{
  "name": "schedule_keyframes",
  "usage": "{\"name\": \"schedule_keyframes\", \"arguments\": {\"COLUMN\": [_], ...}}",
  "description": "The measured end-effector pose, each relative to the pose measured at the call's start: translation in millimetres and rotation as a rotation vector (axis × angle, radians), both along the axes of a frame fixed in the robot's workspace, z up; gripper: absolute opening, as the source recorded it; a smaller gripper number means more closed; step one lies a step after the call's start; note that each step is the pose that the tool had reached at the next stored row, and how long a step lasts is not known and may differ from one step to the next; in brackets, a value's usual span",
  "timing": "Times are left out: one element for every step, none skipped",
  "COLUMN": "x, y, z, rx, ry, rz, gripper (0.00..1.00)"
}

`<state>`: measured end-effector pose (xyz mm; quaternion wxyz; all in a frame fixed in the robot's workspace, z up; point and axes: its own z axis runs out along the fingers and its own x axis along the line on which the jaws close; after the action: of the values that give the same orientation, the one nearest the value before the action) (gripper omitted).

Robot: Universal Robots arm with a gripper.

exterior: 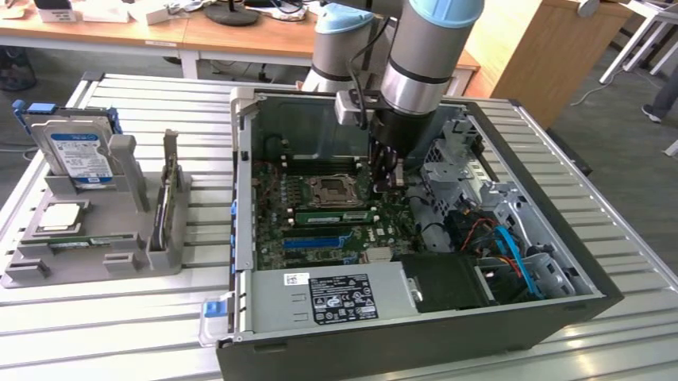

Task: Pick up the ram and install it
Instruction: 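Press down the ram until it locks into place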

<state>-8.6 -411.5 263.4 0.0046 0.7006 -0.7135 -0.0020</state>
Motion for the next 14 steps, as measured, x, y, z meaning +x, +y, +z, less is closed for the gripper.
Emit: {"name": "schedule_keyframes", "arguments": {"x": [0.0,0.0,0.0,0.0,0.1,0.1,0.2,0.1,0.0,0.1,0.1,0.1,0.1,0.1], "y": [0.0,0.0,0.0,0.0,0.0,0.1,0.1,0.0,0.0,0.0,0.0,0.0,0.0,0.0], "z": [0.0,0.0,0.0,0.0,-0.2,-1.0,-1.7,-2.4,-3.3,-4.2,-5.2,-6.2,-7.1,-8.0], "rx": [0.0,0.0001,0.0,0.0001,0.0002,0.0008,0.0006,0.0003,0.0003,0.0004,0.0004,0.0004,0.0003,0.0003], "ry": [0.0,-0.0001,0.0,0.0,-0.0004,-0.0012,-0.0017,-0.0023,-0.0034,-0.0048,-0.0058,-0.0063,-0.0064,-0.0064], "rz": [0.0,0.0,0.0,0.0,0.0,0.0,0.0,0.0,0.0,0.0,0.0,0.0,0.0,0.0], "gripper": [0.11,0.11,0.11,0.11,0.11,0.11,0.11,0.11,0.11,0.11,0.11,0.11,0.11,0.11]}}
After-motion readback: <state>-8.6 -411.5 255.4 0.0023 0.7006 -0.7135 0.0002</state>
